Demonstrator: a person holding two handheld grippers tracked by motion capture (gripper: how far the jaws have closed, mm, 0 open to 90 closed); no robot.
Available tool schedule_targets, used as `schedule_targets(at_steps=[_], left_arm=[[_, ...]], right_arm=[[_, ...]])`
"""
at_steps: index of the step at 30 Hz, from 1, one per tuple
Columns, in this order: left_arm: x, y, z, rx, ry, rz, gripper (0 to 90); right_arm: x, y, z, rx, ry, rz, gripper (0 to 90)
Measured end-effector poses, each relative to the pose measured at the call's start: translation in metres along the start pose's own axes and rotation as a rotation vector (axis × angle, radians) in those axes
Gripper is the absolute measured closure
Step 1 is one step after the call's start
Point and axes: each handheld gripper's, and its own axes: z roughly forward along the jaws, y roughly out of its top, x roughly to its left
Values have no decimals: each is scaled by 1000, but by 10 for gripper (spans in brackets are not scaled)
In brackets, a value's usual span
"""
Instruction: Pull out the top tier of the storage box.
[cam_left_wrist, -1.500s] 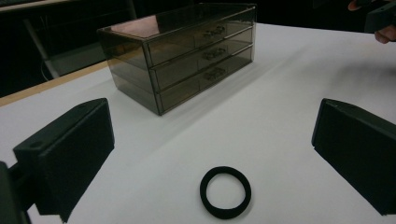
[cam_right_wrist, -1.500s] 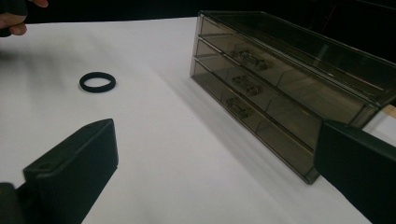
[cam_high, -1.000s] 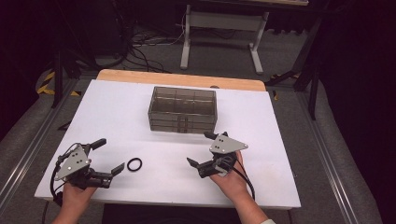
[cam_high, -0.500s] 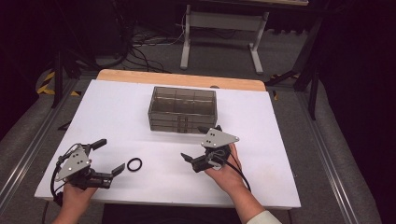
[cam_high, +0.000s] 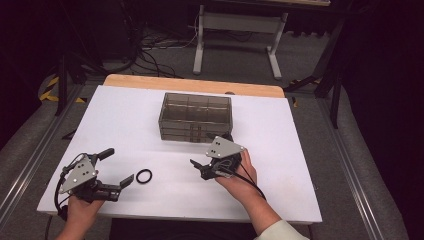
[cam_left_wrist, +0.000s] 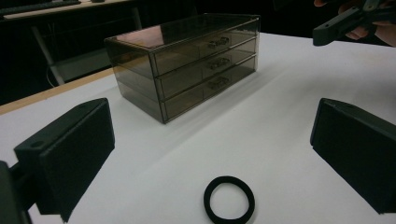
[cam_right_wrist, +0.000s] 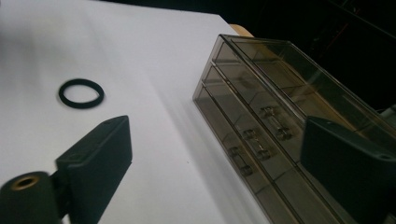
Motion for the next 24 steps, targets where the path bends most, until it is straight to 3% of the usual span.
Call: schedule_targets(at_steps=[10,16,18,24], left_arm=[[0,0,0,1,0,1,7],[0,0,0,3,-1,2,7],[0,0,0,3,-1,1,7],[0,0,0,3,-1,2,7]], right_arm=[[11,12,8,103,-151,-198,269],[16,15,12,137,-199,-263,303],[19,16,16,163,-222,-314,323],[24,16,21,193,-269,-385,340]])
